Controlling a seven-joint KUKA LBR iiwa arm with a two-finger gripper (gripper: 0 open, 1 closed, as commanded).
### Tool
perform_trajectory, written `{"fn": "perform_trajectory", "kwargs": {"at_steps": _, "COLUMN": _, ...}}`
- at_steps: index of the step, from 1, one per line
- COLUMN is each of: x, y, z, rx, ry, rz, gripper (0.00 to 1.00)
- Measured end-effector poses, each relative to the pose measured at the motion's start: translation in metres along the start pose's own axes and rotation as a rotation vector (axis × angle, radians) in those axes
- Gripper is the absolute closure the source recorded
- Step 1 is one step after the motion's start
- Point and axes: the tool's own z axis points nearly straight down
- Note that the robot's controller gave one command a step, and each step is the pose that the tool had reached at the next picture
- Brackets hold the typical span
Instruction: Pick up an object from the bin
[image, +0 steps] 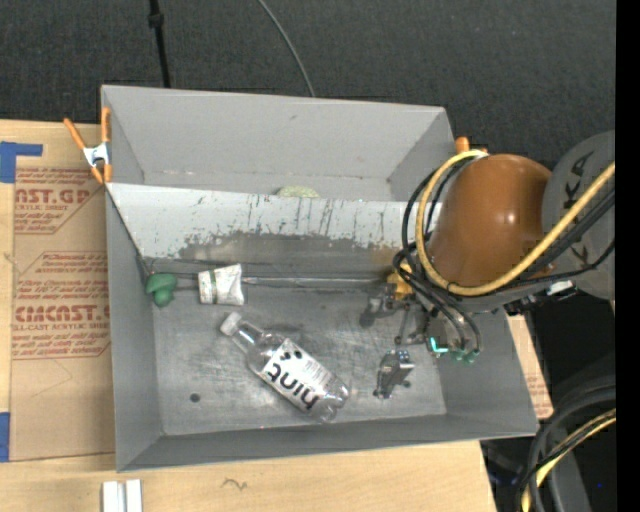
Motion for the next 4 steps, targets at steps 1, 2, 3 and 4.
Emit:
{"fn": "perform_trajectory", "kwargs": {"at_steps": 1, "x": -0.002, "y": 0.000, "z": -0.003, "rx": 0.000, "ry": -0.008, "rz": 0.000, "gripper": 0.00}}
{"fn": "perform_trajectory", "kwargs": {"at_steps": 2, "x": -0.022, "y": 0.043, "z": 0.045, "rx": 0.001, "ry": -0.016, "rz": -0.031, "gripper": 0.00}}
{"fn": "perform_trajectory", "kwargs": {"at_steps": 3, "x": -0.008, "y": 0.057, "z": 0.081, "rx": -0.003, "ry": -0.006, "rz": -0.156, "gripper": 0.00}}
{"fn": "perform_trajectory", "kwargs": {"at_steps": 4, "x": -0.005, "y": 0.047, "z": 0.093, "rx": 0.003, "ry": -0.006, "rz": -0.209, "gripper": 0.00}}
